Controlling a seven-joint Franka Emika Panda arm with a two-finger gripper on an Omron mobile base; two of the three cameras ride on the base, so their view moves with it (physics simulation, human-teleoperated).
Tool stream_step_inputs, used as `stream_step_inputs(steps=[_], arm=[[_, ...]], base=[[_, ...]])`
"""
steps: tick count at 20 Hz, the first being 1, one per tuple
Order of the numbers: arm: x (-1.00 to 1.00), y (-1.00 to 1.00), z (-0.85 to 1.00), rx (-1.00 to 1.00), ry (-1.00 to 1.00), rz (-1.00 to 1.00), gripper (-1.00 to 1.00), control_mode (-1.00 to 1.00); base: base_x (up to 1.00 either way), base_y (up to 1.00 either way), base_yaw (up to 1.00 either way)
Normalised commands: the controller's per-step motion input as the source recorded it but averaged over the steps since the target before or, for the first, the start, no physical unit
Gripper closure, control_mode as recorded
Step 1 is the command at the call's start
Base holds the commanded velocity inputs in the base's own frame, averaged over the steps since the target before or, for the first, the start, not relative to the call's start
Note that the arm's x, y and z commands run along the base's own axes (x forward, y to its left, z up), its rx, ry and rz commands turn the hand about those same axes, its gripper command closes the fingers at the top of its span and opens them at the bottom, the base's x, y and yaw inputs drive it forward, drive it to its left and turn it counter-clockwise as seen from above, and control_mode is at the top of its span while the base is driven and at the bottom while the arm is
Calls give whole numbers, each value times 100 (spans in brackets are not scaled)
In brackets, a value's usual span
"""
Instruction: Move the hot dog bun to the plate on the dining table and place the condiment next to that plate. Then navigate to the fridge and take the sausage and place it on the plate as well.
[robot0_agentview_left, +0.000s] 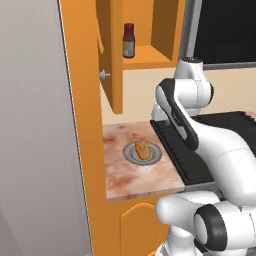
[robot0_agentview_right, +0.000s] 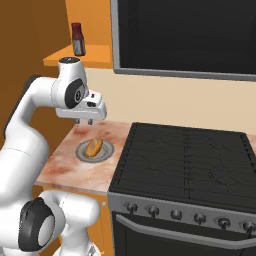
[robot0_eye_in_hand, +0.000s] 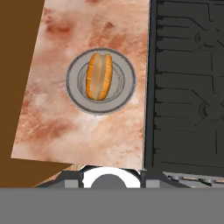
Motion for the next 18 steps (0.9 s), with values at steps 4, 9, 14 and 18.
stream_step_inputs(steps=[4, 9, 14, 18], arm=[[0, 0, -11, 1, 3, 0, -100, -100], [12, -1, -59, 7, 13, 0, -100, -100], [16, 0, -65, 13, -1, 0, -100, -100], [35, 9, -54, 7, -13, 0, -100, -100]], base=[[0, 0, 0], [0, 0, 0], [0, 0, 0], [0, 0, 0]])
